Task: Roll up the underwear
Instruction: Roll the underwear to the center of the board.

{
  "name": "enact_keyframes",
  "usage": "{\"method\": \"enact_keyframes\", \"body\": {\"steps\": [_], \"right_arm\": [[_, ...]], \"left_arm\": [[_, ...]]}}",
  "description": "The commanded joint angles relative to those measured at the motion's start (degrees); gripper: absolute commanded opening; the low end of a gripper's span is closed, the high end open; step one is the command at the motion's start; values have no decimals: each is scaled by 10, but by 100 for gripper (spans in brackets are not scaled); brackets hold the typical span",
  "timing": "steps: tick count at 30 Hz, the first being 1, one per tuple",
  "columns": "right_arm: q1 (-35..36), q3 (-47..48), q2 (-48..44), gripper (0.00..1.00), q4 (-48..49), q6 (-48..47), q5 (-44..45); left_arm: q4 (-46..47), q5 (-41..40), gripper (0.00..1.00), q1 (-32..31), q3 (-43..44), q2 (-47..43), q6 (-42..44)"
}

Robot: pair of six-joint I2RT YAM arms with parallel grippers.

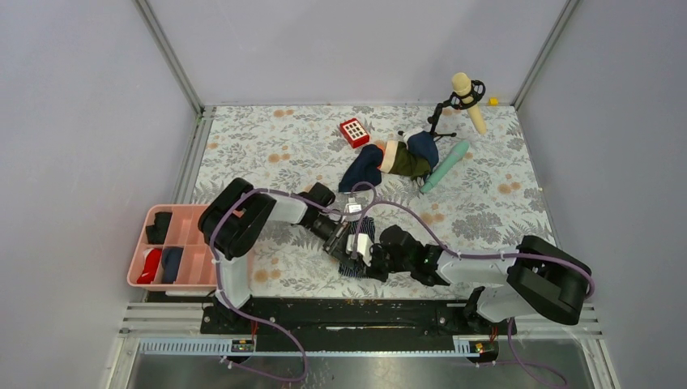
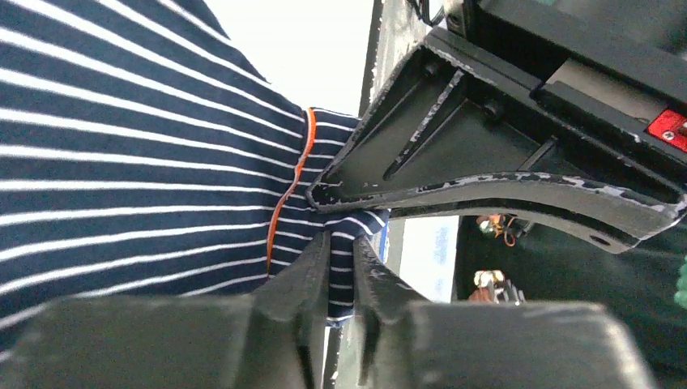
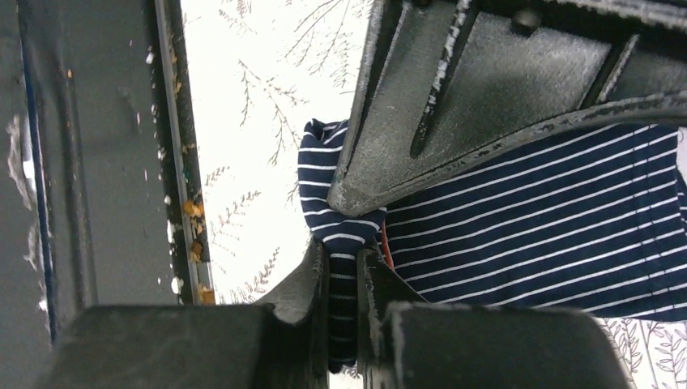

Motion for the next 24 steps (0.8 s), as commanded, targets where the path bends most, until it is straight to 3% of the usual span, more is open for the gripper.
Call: {"method": "enact_keyframes", "body": {"steps": [1,4,6,10,14,19,24], "right_arm": [[-2,26,9,0,-28,97,-1],[-29,32,11,0,-43,165,-51],[-56,38,21,0,-53,226,-86],[-105,47,54,0,-62,262,-160],[-164,93,125,0,-105,284,-254],[-195,155,222,0,-179,295,-328],[-204,211,317,0,-236,287,-389]], "left_arm": [[51,-56,26,36,3,-44,-76],[254,-155,41,86,-85,-135,-225],[305,-230,45,106,-123,-196,-251],[259,-298,47,98,-147,-288,-155],[218,-358,47,48,-190,-399,-28],[232,-387,46,-65,-261,-509,148],[275,-449,45,-205,-313,-537,331]]}}
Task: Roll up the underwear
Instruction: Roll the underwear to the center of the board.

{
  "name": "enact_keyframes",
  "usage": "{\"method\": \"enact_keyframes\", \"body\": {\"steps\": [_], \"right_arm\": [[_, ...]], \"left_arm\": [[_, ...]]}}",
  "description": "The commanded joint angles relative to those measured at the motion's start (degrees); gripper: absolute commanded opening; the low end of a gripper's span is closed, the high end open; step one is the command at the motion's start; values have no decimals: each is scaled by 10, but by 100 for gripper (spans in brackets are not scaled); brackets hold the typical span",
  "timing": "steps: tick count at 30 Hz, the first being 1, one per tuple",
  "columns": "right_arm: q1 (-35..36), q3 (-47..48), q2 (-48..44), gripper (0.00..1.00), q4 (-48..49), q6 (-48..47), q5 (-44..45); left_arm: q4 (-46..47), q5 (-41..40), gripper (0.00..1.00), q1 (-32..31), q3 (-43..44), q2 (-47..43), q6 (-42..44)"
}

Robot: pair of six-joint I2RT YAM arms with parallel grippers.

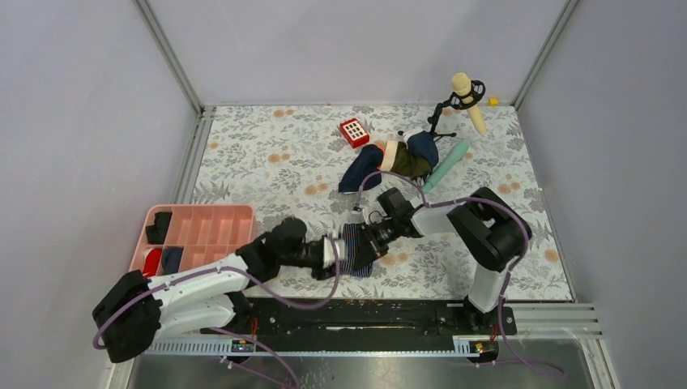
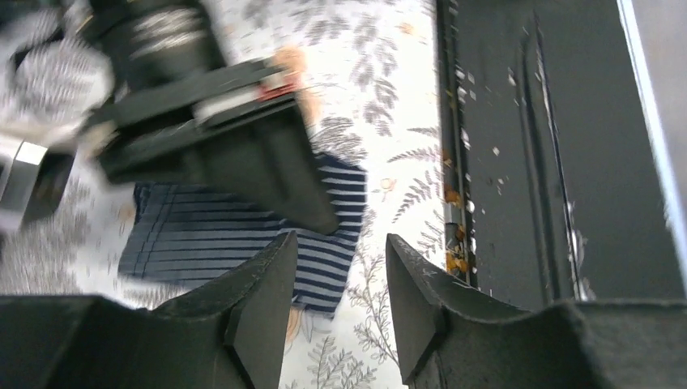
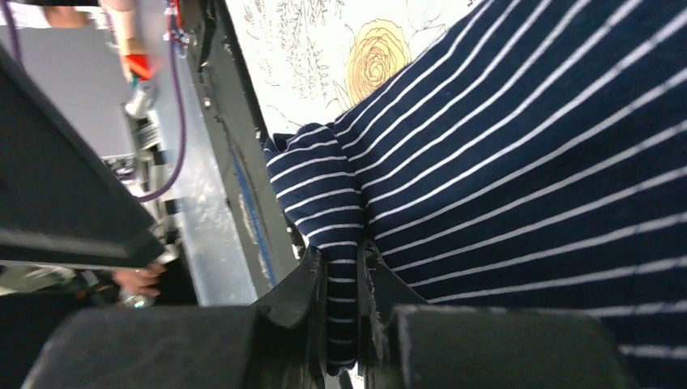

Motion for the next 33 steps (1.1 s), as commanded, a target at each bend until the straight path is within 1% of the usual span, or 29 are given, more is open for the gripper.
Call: {"method": "enact_keyframes", "body": {"steps": [1,3,4,9,13,15,19,23,29,32,33], "right_arm": [[-2,36,82,0,-100,-11,-54],[-4,42,101,0,-101,-11,-76],[-4,44,106,0,-101,-11,-83],[-4,45,114,0,-101,-13,-96],[-4,47,120,0,-101,-10,-100],[-4,49,123,0,-101,-9,-101],[-5,55,132,0,-101,-1,-103],[-7,61,146,0,-102,6,-109],[-12,65,155,0,-102,14,-109],[-13,65,154,0,-102,16,-107],[-13,65,153,0,-102,16,-106]], "left_arm": [[86,-86,45,-95,-55,-13,214],[144,-111,45,-113,-86,0,246],[152,-120,44,-121,-90,8,259],[151,-142,40,-132,-109,23,307],[155,-182,40,-138,-123,34,327],[161,-179,41,-140,-130,35,333],[136,-161,41,-148,-125,49,339],[104,-151,40,-167,-123,74,370],[76,-166,39,-196,-88,166,388],[60,-170,32,-203,-66,213,385],[54,-170,26,-203,-60,226,382]]}}
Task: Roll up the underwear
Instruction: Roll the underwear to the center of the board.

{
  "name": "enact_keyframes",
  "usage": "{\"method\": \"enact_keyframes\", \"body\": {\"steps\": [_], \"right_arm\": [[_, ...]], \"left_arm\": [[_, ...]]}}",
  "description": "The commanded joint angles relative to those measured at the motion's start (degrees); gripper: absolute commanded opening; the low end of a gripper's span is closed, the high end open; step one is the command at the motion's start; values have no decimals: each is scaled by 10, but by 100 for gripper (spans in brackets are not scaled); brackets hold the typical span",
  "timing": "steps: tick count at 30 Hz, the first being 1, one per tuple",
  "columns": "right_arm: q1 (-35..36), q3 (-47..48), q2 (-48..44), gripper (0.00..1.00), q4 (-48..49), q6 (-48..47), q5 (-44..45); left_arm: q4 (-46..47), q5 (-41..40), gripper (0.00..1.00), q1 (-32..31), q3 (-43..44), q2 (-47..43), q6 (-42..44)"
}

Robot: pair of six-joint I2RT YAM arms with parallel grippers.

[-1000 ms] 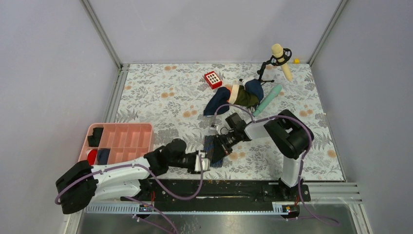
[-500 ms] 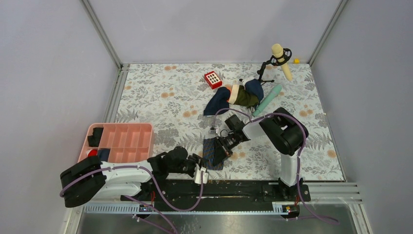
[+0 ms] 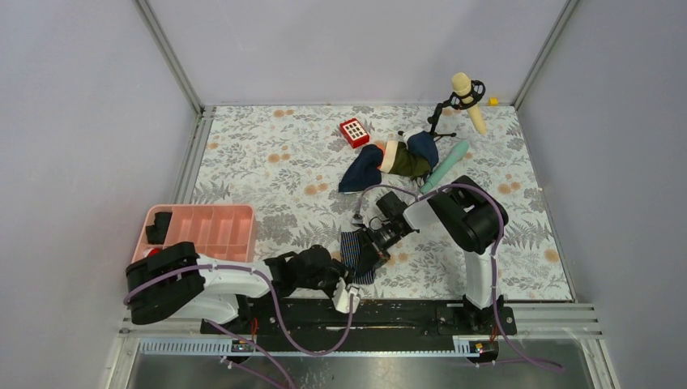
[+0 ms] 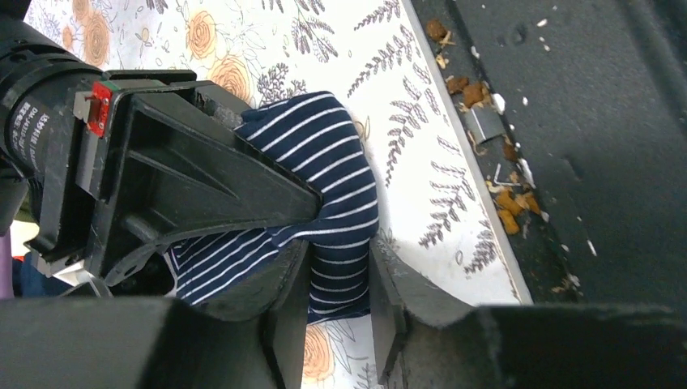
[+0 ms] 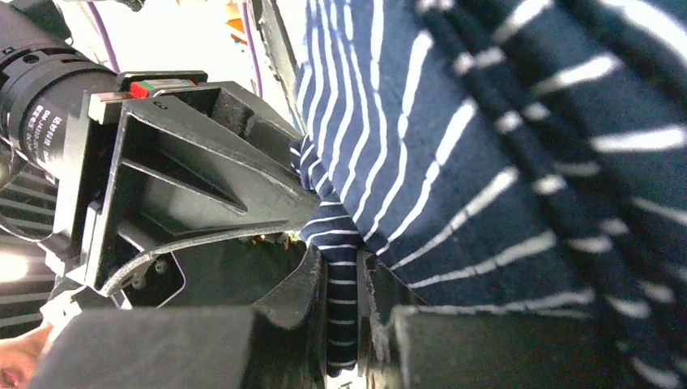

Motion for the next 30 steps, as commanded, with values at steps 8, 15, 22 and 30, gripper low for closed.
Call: {"method": "enact_keyframes", "body": {"steps": [8,15,22,30], "right_arm": [[-19,30,-76,47,-103,-43,110],[-64,60,-278,86,-198,-69,254],[-88,-20,-589,97,-120,-127,461],[-82,-199,-873,76,-196,-451,419]], "left_arm": [[-166,52,0,-16,61,117,-13],[-243,115,0,-1,105,131,-44],[-351,216,0,74,170,147,-3],[-571,384,0,168,386,278,-58]]}}
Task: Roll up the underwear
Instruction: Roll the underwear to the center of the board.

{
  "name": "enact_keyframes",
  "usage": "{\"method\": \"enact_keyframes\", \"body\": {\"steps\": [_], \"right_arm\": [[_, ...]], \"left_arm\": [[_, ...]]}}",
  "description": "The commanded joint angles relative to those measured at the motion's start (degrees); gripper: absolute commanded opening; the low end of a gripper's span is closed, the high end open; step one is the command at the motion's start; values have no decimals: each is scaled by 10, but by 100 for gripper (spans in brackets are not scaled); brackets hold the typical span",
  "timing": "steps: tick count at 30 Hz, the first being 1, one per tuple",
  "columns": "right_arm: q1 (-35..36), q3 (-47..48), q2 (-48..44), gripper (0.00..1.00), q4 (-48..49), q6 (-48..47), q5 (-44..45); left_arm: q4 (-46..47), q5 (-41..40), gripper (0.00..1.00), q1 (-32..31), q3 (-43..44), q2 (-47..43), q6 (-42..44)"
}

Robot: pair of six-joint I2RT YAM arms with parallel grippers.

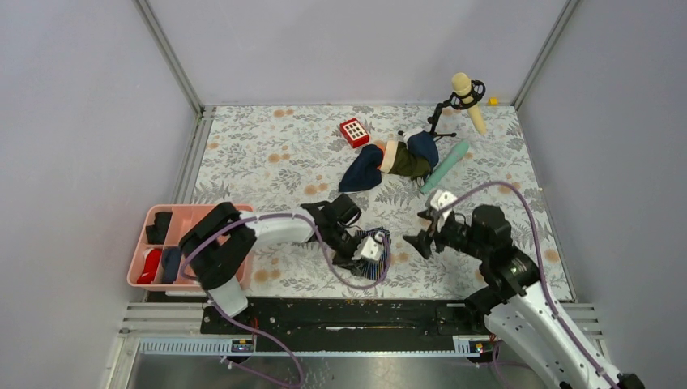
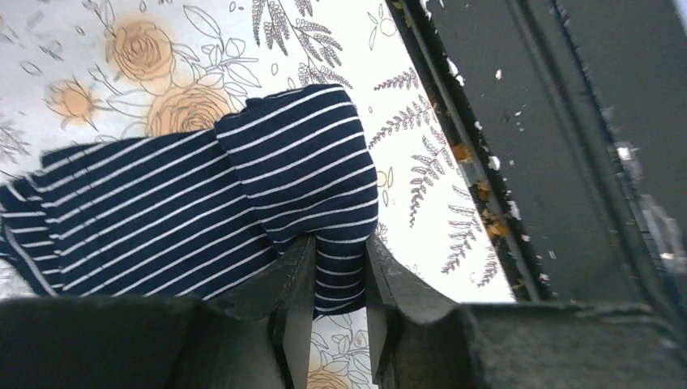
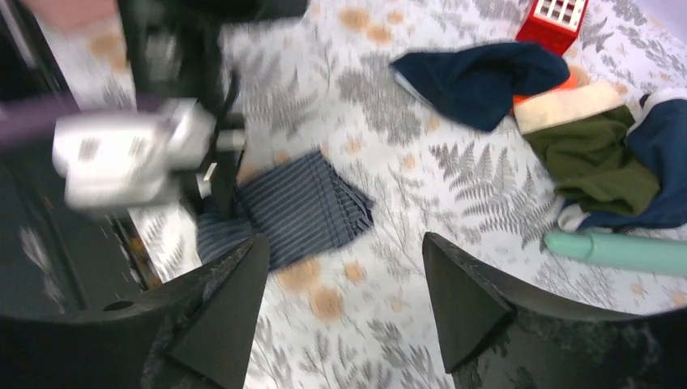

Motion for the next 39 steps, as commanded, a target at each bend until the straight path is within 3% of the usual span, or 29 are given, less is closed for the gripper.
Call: {"method": "enact_keyframes", "body": {"steps": [1,5,8,12,18,24,39], "right_arm": [[7,-67,-80,75,-105,-238,-47],[35,-70,-73,73,-152,-298,-90],[114,-74,-20,72,-132,-309,-55],[232,-121,31,78,3,-299,2],[321,-151,141,85,177,-216,25],[343,-136,240,85,293,-105,112],[346,-154,312,66,298,-20,128]], "left_arm": [[-207,134,0,34,68,75,-65],[-231,181,0,45,93,116,-112],[-220,213,0,62,100,144,-167],[-182,248,0,93,116,190,-266],[-72,243,0,127,96,197,-394],[-49,241,0,141,83,201,-404],[-49,244,0,147,100,212,-410]]}}
